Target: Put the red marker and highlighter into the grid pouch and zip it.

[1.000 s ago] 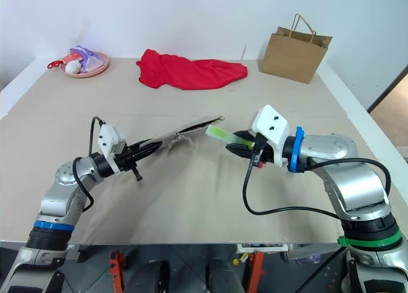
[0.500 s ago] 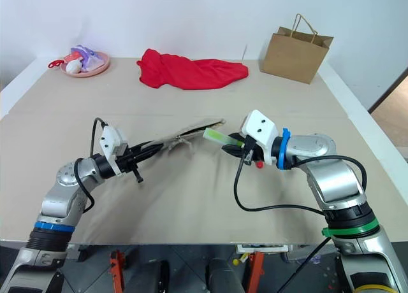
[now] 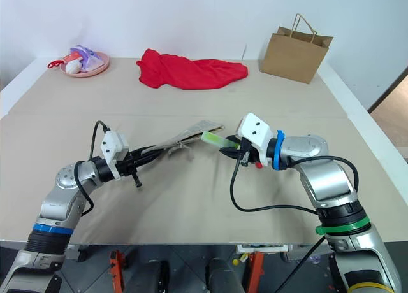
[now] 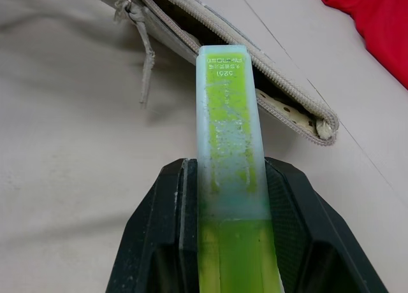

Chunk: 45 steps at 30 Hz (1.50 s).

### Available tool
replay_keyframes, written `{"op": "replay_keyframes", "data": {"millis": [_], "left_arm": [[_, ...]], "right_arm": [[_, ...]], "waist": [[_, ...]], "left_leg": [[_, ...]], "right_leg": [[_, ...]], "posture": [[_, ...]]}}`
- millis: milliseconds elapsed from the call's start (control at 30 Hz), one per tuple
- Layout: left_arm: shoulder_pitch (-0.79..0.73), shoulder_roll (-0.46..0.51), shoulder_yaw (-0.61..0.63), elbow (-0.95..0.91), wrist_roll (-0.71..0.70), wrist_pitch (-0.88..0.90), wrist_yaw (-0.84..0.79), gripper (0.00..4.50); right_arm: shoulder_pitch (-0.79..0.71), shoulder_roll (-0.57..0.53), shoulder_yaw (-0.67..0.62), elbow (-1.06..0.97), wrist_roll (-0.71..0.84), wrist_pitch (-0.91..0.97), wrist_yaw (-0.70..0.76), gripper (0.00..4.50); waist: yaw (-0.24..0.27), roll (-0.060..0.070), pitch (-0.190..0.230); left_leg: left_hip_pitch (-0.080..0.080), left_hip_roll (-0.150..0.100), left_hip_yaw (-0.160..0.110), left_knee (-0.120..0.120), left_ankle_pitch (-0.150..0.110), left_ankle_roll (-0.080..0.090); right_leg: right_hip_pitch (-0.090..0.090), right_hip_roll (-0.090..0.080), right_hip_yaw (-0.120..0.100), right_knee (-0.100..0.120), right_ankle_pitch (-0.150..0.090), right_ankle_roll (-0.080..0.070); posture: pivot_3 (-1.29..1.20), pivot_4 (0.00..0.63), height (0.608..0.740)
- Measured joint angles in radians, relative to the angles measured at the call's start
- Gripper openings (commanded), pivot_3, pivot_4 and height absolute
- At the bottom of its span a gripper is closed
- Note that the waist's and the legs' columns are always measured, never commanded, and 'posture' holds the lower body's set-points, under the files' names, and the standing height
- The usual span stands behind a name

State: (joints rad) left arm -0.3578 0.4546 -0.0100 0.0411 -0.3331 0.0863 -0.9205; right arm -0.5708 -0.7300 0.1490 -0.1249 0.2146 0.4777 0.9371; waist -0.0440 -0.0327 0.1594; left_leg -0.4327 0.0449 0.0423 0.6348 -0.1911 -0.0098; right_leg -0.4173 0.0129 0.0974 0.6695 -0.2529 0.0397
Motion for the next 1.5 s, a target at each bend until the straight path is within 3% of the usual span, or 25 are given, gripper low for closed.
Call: {"op": "replay_keyframes", "data": {"millis": [900, 1267, 1500], "left_arm": [[0.019, 0.028, 0.000, 0.000, 0.011, -0.003, -0.010, 0.00], [0.019, 0.034, 0.001, -0.012, 0.009, 0.000, -0.025, 0.00], [0.018, 0.034, -0.003, -0.022, 0.009, 0.011, -0.025, 0.00]], "right_arm": [[-0.156, 0.128, 0.142, 0.246, -0.189, -0.177, 0.041, 1.09], [-0.229, 0.230, 0.047, 0.316, -0.052, 0.092, 0.040, 1.09], [-0.242, 0.237, 0.070, 0.338, -0.101, 0.064, -0.009, 1.09]], "waist": [[-0.001, 0.000, 0.000], [-0.001, 0.000, 0.000], [-0.002, 0.000, 0.000]], "left_leg": [[0.000, 0.000, 0.000, 0.000, 0.000, 0.000], [0.000, 0.001, 0.000, 0.000, 0.000, 0.000], [0.000, 0.000, 0.001, 0.000, 0.000, 0.000]], "right_leg": [[0.000, 0.000, -0.001, 0.000, 0.002, -0.003], [-0.001, 0.000, -0.002, 0.002, 0.003, -0.004], [-0.001, 0.000, -0.002, 0.002, 0.003, -0.004]], "posture": [[0.00, 0.150, 0.740], [0.00, 0.150, 0.740], [0.00, 0.150, 0.740]]}}
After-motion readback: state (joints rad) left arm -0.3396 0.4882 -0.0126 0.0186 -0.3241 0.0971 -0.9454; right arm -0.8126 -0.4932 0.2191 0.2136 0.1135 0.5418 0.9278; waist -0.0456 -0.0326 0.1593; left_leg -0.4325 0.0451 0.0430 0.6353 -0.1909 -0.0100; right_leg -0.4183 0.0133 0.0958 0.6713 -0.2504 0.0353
